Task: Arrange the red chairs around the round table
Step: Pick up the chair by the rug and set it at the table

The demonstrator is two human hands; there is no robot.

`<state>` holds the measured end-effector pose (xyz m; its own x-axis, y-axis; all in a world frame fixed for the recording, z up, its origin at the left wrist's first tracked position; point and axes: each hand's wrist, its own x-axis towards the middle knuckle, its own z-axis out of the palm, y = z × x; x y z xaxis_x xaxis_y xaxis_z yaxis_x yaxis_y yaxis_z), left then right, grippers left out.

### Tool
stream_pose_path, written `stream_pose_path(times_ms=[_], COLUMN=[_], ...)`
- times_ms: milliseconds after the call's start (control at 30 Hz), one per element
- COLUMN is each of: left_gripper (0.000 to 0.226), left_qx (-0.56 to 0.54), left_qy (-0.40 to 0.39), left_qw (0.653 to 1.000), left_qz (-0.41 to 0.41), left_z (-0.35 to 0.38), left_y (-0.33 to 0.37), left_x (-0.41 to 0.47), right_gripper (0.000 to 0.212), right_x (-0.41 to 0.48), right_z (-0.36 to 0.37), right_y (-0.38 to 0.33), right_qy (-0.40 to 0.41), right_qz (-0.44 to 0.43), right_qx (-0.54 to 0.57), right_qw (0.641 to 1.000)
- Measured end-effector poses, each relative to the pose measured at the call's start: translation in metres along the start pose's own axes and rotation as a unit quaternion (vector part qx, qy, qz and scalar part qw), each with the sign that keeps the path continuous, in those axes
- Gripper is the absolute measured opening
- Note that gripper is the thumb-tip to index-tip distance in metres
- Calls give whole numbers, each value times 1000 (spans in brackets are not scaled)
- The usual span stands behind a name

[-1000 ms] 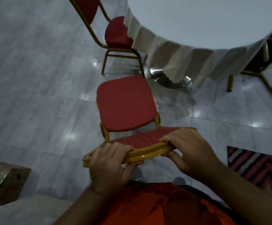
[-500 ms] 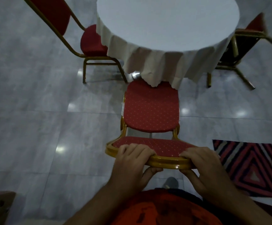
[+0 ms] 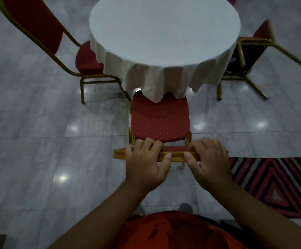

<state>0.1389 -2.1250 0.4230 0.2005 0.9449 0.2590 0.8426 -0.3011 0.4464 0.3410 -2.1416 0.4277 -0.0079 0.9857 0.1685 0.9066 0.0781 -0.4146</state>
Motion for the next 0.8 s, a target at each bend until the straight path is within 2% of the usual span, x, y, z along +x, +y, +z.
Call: stream_pose_path(times_ms=[167, 467, 800], left_gripper=[32, 34, 38], left_qx=[4, 20, 15], left_qy=[48, 101, 97], left_qw=[999, 994, 995], left_qz=[-13, 25, 30], left_z=[15, 28, 29], left_y=[-1, -11, -18], left_x=[22, 44, 59], right_gripper=[40, 44, 45], right_x=[23, 46, 61], right_z=[6, 11, 15], right_y=[8, 17, 17], right_qy=[38, 62, 63], right_qz=[-4, -21, -13], right_qx=[-9, -16, -26], right_qw=[999, 998, 998])
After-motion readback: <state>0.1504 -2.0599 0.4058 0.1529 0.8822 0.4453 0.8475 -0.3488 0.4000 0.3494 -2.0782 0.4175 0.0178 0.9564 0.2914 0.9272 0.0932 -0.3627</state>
